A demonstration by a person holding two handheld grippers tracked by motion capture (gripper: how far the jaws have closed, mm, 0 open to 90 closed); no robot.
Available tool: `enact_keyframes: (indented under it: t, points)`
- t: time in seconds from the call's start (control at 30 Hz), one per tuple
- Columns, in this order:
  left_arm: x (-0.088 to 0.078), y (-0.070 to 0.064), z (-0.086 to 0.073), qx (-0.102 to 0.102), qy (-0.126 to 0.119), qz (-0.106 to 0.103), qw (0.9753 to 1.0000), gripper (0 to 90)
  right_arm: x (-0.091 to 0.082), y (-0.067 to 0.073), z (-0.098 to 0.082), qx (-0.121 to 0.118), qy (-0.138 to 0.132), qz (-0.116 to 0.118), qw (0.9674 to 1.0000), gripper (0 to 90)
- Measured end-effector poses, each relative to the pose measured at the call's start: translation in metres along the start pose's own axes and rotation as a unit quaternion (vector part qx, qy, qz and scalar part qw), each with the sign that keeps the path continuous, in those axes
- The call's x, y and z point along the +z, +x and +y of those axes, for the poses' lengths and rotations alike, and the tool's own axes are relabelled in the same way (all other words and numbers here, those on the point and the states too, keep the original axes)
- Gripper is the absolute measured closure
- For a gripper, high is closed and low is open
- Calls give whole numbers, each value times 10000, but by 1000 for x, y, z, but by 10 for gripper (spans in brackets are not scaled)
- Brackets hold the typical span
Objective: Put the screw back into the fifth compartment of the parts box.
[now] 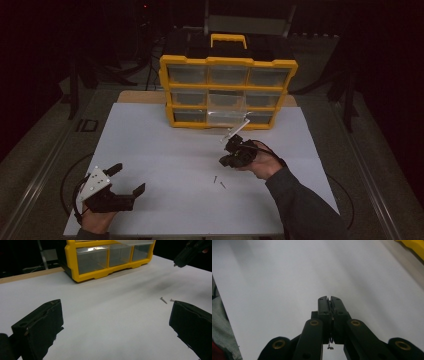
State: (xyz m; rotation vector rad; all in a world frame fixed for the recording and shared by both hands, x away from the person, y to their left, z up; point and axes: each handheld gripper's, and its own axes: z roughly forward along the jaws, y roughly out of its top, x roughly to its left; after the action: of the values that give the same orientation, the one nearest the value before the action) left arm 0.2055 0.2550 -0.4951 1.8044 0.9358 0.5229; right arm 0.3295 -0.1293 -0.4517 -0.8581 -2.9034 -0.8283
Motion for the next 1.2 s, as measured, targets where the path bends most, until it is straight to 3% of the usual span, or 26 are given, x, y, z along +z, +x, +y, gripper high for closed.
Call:
enact_keyframes:
  t: [0.73,1.2]
  points:
    - [0,0,0,8,-5,-7,10000,0,-26,-12,17,132,-192,-36,9997,875]
    - [0,0,0,8,-2,-8,10000,1,-44,-27,29,403,-319,-64,9987,875]
